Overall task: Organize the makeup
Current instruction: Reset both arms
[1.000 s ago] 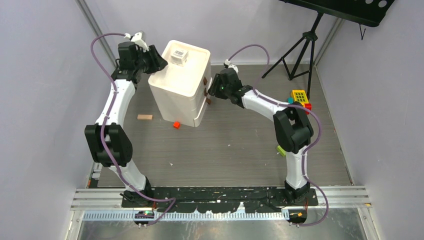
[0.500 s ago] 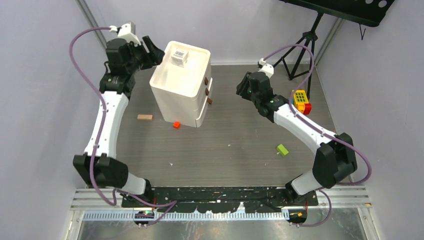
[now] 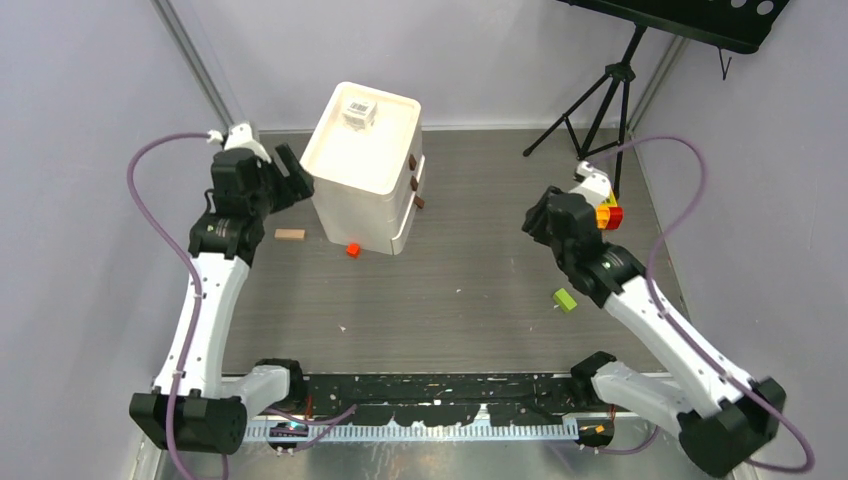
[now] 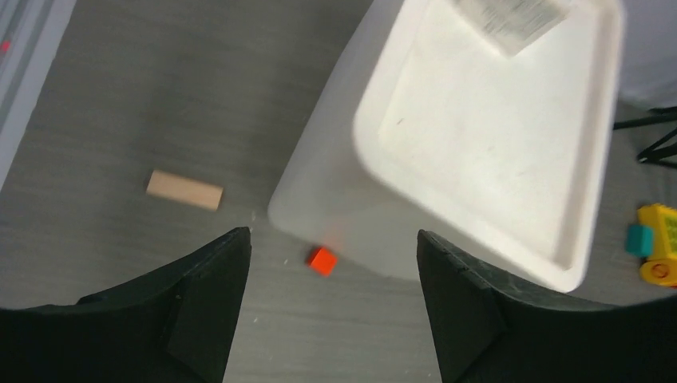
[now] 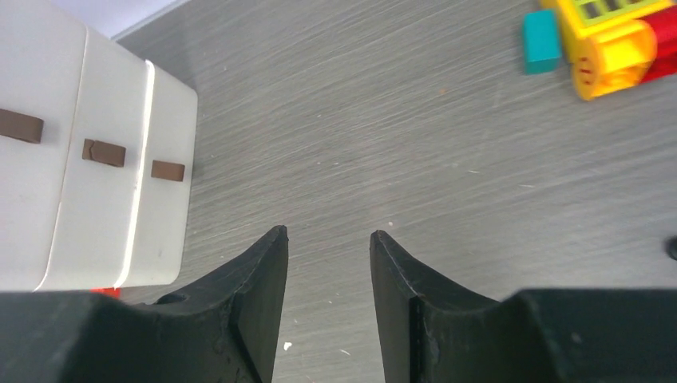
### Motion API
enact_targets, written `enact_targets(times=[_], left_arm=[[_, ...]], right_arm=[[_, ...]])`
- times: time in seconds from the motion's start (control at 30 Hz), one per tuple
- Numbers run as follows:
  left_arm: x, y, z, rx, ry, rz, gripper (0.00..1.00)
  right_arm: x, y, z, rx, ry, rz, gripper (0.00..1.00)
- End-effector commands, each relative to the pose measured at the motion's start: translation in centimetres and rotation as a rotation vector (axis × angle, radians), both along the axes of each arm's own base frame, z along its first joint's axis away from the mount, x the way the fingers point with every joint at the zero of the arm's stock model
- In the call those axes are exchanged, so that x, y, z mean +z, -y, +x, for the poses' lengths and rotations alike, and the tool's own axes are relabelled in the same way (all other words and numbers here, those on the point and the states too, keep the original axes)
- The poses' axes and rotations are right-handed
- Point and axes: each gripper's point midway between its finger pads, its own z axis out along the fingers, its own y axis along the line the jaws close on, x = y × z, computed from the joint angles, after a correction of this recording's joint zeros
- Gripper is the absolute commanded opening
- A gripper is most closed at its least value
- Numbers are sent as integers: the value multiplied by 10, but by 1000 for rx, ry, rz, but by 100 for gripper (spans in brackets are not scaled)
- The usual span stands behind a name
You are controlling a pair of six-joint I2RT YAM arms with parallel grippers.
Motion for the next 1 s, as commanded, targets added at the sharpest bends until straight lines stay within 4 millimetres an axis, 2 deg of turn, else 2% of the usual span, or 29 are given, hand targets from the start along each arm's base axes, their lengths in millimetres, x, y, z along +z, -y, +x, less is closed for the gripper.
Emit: enact_targets(times=[0.0,0.1,0.27,0.37,0.57,0.6,0.67,0.77,0.97], left_arm=[[-46,-19,-44,80,-159,55,80],[-64,-25,-61,81,-199,96,83],[-68,-29,-70,70,-219,176,85],[-72,-32,-71,92,-226,186,86],[-70,-27,-58,60,-246,188,85],[-70,-28,-57,66,-245,193,85],[-70,-31,-57,80,-240,198,85],[-67,-39,-60,110,-214,232,86],[-67,-56,-66,165,-229,314,86]], right_arm=[[8,51,-39,-151,21,-56,48],[20,71,-59,-194,75,-63,49],[28,95,-77,-239,139,-108,50],[31,95,-76,-237,149,-111,51],[32,70,-65,-91,152,-121,53],[33,71,-66,-92,156,-128,53],[33,89,-70,-189,155,-152,55],[24,113,-82,-352,114,-148,55],[-10,119,-95,-428,48,-82,54]])
